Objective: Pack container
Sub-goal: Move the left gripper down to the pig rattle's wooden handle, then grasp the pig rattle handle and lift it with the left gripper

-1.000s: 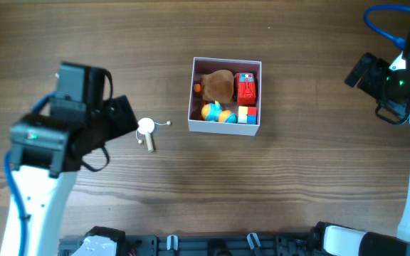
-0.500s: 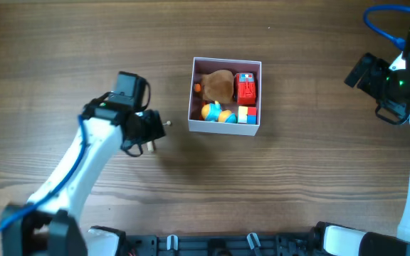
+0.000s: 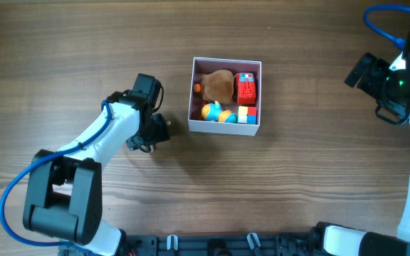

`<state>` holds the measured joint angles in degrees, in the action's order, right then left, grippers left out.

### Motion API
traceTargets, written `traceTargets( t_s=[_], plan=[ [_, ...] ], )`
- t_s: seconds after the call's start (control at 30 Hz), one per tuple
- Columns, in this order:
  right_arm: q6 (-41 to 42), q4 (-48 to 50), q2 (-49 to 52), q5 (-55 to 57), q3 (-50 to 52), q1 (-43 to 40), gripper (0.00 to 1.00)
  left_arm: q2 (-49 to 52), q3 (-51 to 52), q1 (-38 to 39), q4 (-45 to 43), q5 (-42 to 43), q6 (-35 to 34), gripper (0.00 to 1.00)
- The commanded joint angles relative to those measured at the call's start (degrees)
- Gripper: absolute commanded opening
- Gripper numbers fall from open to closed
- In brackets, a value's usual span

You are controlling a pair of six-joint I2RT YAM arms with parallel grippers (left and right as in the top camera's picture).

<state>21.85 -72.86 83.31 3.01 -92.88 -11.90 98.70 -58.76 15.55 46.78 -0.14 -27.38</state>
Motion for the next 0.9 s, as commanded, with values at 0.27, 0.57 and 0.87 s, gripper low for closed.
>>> traceTargets(
  t_s=[0.27, 0.57, 0.87],
  plan=[
    [0.7, -0.02, 0.28, -0.07, 0.46, -0.17, 1.0, 1.95, 0.48, -0.42, -2.32, -1.03, 2.16, 0.62],
    [0.7, -0.02, 0.28, -0.07, 0.46, -0.17, 1.0, 1.95, 2.95, -0.42, -4.98, -1.05, 3.54, 0.6],
    [0.7, -0.02, 0.28, -0.07, 0.46, -0.17, 1.0, 1.95, 3.06, -0.42, -5.49, -1.7, 4.7, 0.44]
  ],
)
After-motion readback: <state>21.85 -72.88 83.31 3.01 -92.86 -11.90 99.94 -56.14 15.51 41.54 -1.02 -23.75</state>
